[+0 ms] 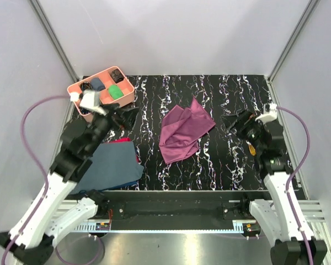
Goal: Fold the napkin into a case and place the utensils inside
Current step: Pick up the crumpled napkin from the center of the board.
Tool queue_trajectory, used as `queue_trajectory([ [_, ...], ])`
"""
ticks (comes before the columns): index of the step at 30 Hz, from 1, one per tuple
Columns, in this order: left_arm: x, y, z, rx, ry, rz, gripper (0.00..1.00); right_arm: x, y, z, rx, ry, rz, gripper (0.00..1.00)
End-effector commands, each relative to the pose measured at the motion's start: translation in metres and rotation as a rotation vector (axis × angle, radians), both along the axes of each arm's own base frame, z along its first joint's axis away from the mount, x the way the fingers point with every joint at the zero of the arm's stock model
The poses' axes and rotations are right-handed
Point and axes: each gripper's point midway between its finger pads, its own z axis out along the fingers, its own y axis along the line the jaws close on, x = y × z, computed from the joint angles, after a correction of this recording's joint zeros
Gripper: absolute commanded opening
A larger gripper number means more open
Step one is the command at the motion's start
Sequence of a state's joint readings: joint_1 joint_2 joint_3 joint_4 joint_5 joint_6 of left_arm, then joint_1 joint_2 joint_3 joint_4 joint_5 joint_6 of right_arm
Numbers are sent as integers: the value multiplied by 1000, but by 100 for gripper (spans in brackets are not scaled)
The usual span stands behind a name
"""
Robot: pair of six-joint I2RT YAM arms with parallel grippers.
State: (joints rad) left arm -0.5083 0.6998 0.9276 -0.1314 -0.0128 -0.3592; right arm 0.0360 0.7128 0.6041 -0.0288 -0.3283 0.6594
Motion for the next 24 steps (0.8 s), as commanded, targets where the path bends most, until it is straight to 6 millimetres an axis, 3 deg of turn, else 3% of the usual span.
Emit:
queue_trajectory([
  [1, 28, -13, -52, 196, 230, -6, 99, 24, -47, -42, -130, 259, -254, 100],
  [3, 40, -36, -77, 232, 311, -92, 99, 36, -51, -37, -130, 268, -280, 100],
  [5, 50, -53, -81, 233, 346, -142, 99, 47, -45, -49, -155, 310, -226, 100],
  [6, 64, -60, -102, 253, 409, -141, 99, 56, -44, -45, -162, 301, -221, 100],
  [7, 71, -65, -101, 233, 432, -132, 99, 66, -44, -62, -171, 356, -217, 100],
  [8, 85, -72, -120, 246, 483, -121, 99, 73, -42, -68, -172, 378, -188, 100],
  [9, 93, -78, -119, 231, 496, -119, 99, 86, -40, -61, -180, 371, -164, 100],
  [10, 99, -84, -126, 237, 517, -117, 97, 96, -40, -88, -193, 463, -142, 100],
  [11, 112, -93, -149, 262, 562, -109, 97, 104, -39, -94, -201, 487, -130, 100],
  [12, 122, -101, -146, 262, 554, -111, 97, 118, -39, -87, -220, 473, -117, 100],
  [13, 126, -113, -154, 279, 566, -127, 97, 128, -41, -110, -235, 530, -111, 100],
  [14, 136, -122, -182, 315, 618, -131, 95, 135, -42, -117, -242, 548, -116, 100],
  [15, 146, -132, -178, 310, 607, -135, 95, 148, -42, -112, -251, 532, -108, 100],
  [16, 150, -142, -186, 322, 616, -145, 95, 155, -40, -134, -255, 580, -88, 100],
  [17, 159, -149, -215, 355, 664, -140, 95, 160, -34, -139, -243, 590, -50, 100],
  [18, 170, -157, -210, 350, 648, -140, 95, 172, -28, -133, -239, 566, -8, 100],
  [19, 175, -163, -217, 358, 655, -144, 95, 177, -22, -151, -233, 597, 39, 100],
  [20, 183, -166, -240, 385, 682, -134, 95, 180, -15, -154, -217, 596, 84, 100],
  [21, 194, -172, -236, 396, 653, -133, 94, 191, -13, -150, -214, 580, 91, 100],
  [22, 198, -177, -239, 413, 641, -134, 94, 195, -12, -165, -215, 607, 103, 100],
  [23, 203, -182, -258, 445, 653, -137, 93, 200, -12, -168, -221, 603, 111, 100],
  [24, 212, -188, -253, 461, 613, -140, 92, 211, -11, -161, -224, 581, 119, 100],
])
